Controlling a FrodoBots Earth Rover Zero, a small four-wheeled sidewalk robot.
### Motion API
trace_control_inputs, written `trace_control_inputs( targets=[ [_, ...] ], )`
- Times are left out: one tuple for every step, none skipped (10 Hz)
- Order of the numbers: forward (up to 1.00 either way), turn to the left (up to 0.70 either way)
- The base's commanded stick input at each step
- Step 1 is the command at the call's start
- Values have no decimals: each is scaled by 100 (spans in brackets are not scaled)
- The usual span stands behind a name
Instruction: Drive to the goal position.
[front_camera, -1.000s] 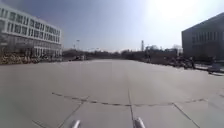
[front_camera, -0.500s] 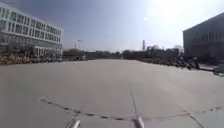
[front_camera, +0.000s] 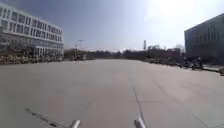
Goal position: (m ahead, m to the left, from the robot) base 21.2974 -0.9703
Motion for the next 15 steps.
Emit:
trace_control_inputs(
  targets=[
    [70, -7],
    [70, 0],
    [70, -22],
    [70, -30],
    [70, -32],
    [70, -16],
    [70, 0],
    [70, 0],
    [70, 0],
    [70, 0],
    [70, 0],
    [70, 0],
    [70, 0],
    [70, 0],
    [70, 0]
  ],
)
